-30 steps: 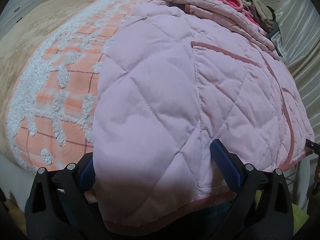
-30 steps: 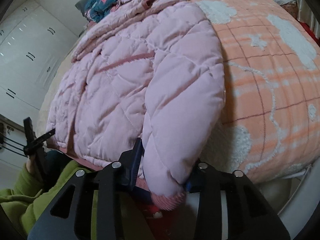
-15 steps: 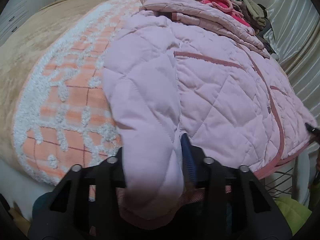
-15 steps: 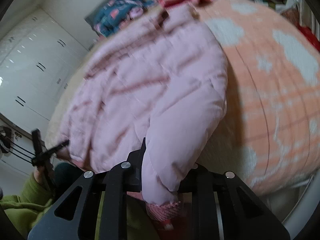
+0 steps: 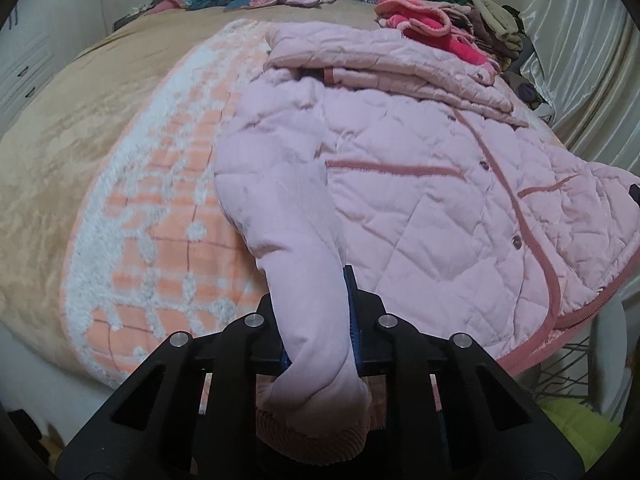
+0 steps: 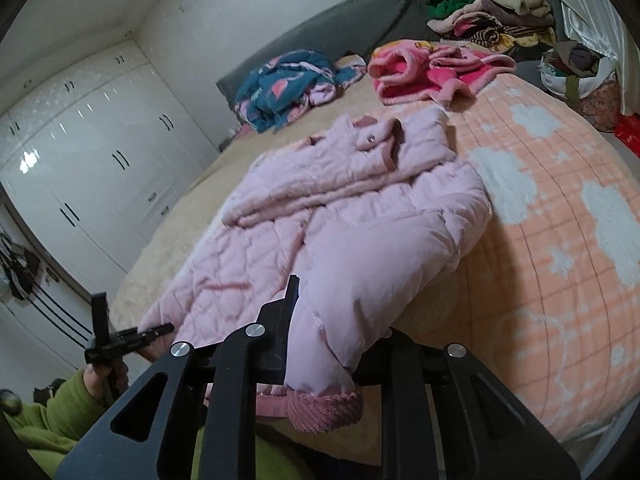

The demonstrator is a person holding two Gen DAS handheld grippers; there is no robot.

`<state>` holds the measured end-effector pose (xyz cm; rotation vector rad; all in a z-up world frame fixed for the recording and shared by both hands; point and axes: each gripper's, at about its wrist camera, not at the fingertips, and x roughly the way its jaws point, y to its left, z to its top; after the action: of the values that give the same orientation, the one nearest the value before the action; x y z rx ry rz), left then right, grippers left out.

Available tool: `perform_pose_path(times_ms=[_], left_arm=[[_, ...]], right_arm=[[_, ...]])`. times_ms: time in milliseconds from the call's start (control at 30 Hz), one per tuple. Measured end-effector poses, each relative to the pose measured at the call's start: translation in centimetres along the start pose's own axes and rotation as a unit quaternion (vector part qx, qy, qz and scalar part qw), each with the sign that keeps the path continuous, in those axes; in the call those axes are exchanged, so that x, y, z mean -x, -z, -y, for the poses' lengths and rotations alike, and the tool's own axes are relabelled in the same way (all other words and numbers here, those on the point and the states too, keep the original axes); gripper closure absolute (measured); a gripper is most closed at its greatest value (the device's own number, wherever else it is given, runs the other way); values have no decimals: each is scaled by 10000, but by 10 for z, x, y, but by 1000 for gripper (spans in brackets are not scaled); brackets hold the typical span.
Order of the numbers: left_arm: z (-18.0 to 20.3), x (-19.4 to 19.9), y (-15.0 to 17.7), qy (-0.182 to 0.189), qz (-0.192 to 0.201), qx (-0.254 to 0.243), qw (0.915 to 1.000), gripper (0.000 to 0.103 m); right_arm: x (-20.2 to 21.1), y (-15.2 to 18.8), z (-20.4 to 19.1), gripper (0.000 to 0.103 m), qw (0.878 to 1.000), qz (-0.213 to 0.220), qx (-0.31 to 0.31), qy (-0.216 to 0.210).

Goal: Fold large clothes
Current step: 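Lift the hem with both tools and fold it toward the collar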

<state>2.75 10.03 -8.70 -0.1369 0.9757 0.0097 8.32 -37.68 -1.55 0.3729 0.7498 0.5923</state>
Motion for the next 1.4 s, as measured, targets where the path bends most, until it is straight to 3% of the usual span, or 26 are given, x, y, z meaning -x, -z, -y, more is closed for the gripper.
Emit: perform_pose_path(times_ms=[767, 1400], left_arm=[[34, 47, -100, -143, 631, -367, 9972, 92], [38, 50, -192, -171, 871, -339, 9955, 92]], right_arm=[[10, -56, 12, 86, 9969, 547, -513, -248], [-7, -136, 28, 86, 9936, 762, -785, -284]])
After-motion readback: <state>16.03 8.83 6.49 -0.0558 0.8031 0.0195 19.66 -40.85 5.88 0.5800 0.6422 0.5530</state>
